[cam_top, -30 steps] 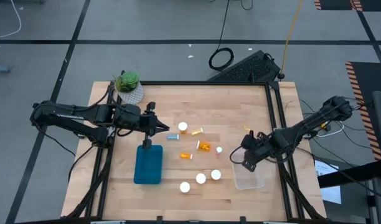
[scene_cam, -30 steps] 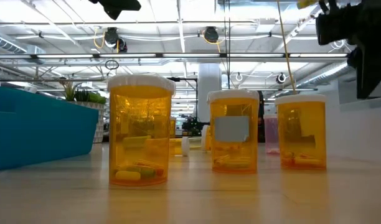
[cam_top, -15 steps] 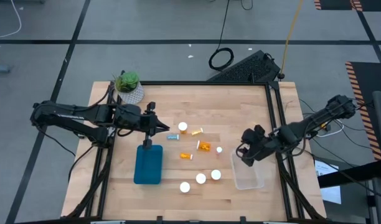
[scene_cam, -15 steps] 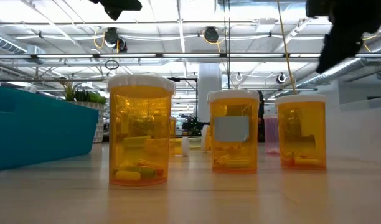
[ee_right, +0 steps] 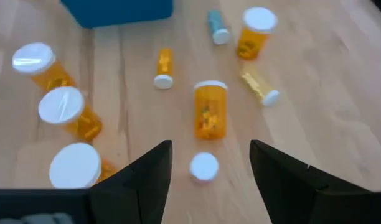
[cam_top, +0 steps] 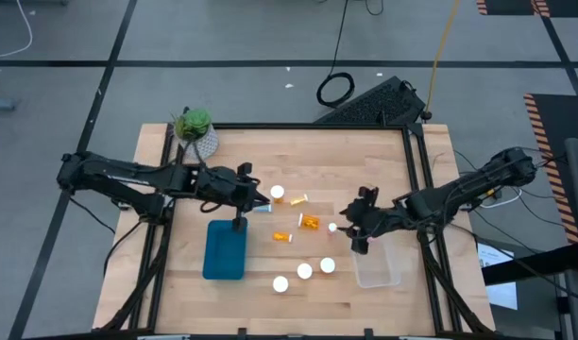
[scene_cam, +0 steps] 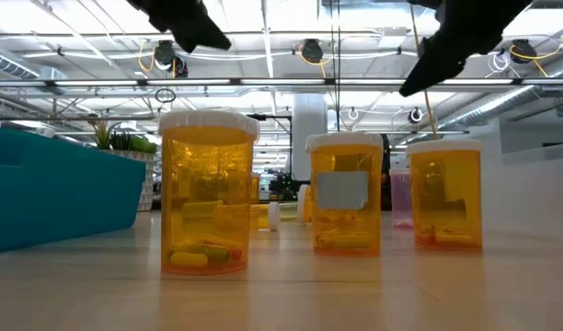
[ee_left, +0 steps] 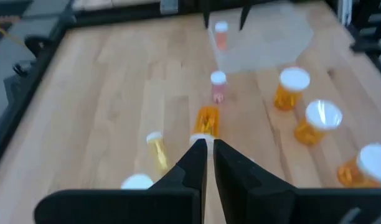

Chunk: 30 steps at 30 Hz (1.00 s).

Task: Pick and place medicine bottles into bin by pill shape (circle, oval)
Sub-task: Put the purple bottled tablet into the transparent bin

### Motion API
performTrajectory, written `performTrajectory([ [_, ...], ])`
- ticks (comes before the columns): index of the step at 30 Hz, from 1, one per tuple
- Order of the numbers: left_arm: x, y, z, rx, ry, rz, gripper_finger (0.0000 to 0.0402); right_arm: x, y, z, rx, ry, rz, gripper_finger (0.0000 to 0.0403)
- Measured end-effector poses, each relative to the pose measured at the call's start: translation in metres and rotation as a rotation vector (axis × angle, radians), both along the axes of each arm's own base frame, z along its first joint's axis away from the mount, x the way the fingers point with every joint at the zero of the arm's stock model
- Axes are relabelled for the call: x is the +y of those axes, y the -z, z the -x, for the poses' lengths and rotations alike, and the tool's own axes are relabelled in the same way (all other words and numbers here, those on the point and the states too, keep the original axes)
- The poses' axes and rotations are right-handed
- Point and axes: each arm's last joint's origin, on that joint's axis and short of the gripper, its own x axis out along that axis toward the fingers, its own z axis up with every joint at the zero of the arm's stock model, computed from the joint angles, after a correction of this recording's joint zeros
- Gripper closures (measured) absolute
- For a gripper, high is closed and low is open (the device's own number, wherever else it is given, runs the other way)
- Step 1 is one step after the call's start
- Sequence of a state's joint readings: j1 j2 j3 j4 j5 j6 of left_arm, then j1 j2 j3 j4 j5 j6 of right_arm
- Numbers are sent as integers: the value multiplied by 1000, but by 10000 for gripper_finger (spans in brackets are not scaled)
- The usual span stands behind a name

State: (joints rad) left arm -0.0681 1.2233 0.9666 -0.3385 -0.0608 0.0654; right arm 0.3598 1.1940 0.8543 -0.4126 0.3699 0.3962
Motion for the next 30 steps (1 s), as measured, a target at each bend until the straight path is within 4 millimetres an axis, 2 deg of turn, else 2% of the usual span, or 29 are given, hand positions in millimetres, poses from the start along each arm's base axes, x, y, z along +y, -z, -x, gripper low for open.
performTrajectory([
  [6, -1, 10, -8, 40, -10, 12, 369, -11, 21, -21, 110, -25, -23, 193],
  [14, -1, 12, -8, 53, -39, 54, 369, -24, 35, -45, 221, -34, -33, 191],
  [25, -10, 12, -7, 54, -8, 52, 369, -23, 52, -53, 338, -41, -35, 142],
  [30, -10, 12, -7, 54, -7, 52, 369, -22, 53, -52, 355, -48, -56, 147],
])
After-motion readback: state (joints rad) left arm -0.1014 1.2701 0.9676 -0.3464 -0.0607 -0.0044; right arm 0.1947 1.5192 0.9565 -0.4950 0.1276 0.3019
